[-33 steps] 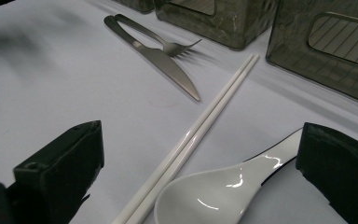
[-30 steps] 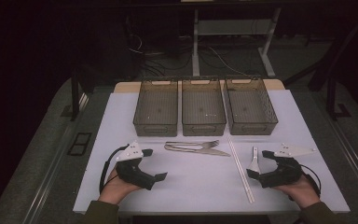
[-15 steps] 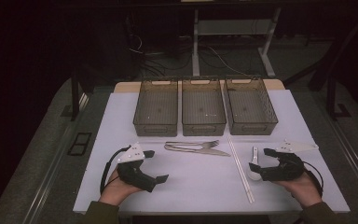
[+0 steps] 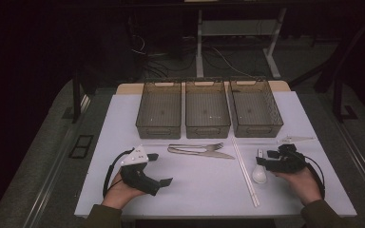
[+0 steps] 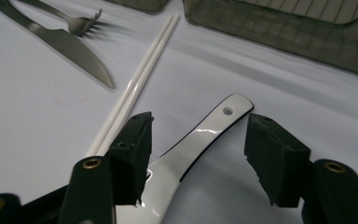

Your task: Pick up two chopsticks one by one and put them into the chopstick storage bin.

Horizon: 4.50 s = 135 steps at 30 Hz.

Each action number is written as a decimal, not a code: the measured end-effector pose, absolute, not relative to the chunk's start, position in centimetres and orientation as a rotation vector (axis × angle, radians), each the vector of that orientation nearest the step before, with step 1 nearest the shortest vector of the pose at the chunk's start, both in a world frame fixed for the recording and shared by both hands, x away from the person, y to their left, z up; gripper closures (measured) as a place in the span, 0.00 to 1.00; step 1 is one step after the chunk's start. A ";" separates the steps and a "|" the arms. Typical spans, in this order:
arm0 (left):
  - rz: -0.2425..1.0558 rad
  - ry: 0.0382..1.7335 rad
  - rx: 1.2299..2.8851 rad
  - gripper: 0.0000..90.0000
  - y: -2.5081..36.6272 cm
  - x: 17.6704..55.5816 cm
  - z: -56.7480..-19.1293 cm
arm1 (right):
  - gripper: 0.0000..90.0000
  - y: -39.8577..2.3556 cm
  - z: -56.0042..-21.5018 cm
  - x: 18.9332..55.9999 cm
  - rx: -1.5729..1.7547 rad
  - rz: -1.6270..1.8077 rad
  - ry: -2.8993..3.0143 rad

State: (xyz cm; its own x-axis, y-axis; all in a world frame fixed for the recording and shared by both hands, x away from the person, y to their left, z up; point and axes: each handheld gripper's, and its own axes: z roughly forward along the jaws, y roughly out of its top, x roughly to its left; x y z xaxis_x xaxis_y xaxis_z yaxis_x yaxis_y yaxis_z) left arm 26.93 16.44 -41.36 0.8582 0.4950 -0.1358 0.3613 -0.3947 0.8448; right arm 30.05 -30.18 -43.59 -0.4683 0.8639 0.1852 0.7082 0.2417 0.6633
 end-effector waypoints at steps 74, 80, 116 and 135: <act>0.150 0.608 2.038 0.00 16.3 27.0 -41.7 | 0.91 -36.1 -43.7 33.1 1.600 0.884 2.217; 0.150 0.607 2.038 0.00 16.3 27.0 -41.7 | 0.82 -36.7 -43.8 33.2 1.603 0.892 2.200; 0.150 0.604 2.033 0.00 16.5 26.8 -41.9 | 0.72 -27.6 -42.2 26.5 1.297 1.033 2.443; 0.145 0.601 2.038 0.00 16.4 26.7 -42.0 | 0.78 -25.8 -43.6 25.4 1.255 0.940 2.565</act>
